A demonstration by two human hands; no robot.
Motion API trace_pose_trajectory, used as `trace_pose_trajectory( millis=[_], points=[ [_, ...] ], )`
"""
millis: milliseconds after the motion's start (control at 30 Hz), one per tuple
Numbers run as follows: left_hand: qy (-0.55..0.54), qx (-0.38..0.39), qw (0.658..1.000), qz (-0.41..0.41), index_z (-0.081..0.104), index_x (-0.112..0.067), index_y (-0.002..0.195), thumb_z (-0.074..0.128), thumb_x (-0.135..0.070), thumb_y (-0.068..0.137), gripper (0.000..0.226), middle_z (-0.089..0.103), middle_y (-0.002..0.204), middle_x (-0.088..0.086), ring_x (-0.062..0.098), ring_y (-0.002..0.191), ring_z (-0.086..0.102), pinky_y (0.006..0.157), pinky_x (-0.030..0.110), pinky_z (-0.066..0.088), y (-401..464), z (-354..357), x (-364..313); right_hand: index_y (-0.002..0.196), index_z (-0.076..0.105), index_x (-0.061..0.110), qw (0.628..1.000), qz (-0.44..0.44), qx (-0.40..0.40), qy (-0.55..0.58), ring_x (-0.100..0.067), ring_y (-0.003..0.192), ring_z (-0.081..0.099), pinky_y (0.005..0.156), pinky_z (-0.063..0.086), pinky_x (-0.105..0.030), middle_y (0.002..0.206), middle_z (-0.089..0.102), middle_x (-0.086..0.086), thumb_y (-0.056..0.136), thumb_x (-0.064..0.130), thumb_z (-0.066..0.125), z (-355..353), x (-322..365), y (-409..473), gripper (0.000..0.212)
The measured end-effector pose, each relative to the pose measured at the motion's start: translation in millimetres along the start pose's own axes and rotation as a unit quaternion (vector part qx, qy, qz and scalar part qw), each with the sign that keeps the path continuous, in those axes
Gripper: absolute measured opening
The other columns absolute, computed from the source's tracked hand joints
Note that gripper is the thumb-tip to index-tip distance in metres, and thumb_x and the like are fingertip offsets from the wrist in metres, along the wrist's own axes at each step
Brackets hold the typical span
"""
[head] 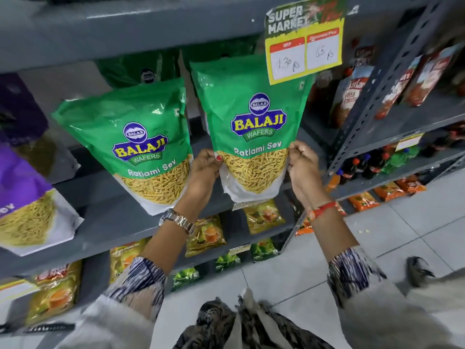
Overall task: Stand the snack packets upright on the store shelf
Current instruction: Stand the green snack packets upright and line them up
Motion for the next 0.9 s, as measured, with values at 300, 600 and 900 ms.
trace_pose_trajectory(
  millis=[300, 600, 900],
  points=[
    [0.006, -0.018, 0.999, 0.034, 0.044, -0.017, 0.078, 0.039, 0.008, 0.089, 0.028, 0.052, 0.079, 0.004, 0.016, 0.080, 0.050, 0.079, 0.031, 0.040, 25.7, -0.4, 16.1, 0.091, 0.057, 0.022, 0.998, 0.020, 0.049, 0.041, 0.001, 0.076, 0.064, 0.069, 0.050, -0.018, 0.080, 0.072, 0.014, 0.098, 0.008, 0.034, 18.9, -13.1, 33.6, 0.028],
    [-0.047, 0.031, 0.998, -0.014, 0.036, -0.012, 0.136, 0.028, -0.017, 0.098, 0.038, 0.047, 0.139, 0.009, 0.016, 0.117, 0.050, 0.110, 0.041, 0.035, 24.1, 19.9, 21.0, 0.134, 0.044, 0.023, 0.992, 0.065, 0.105, 0.014, -0.017, 0.120, 0.055, 0.100, 0.046, -0.041, 0.134, 0.055, -0.005, 0.098, 0.037, 0.031, 26.2, -34.8, 34.5, 0.041],
    [-0.062, -0.012, 0.998, -0.028, 0.034, -0.005, 0.135, 0.027, -0.015, 0.098, 0.039, 0.043, 0.142, 0.015, 0.018, 0.119, 0.046, 0.098, 0.030, 0.044, 27.2, 14.7, 16.3, 0.115, 0.052, 0.032, 0.991, 0.073, 0.115, 0.018, -0.009, 0.109, 0.057, 0.093, 0.049, -0.036, 0.119, 0.060, 0.004, 0.099, 0.038, 0.029, 34.7, -36.7, 33.0, 0.029]
  ],
)
Point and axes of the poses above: each hand's wrist, its own y-axis towards the middle knuckle, its own z-axis out of the palm, x = y × z, the point moved 5 cm from there along y, towards the middle knuckle
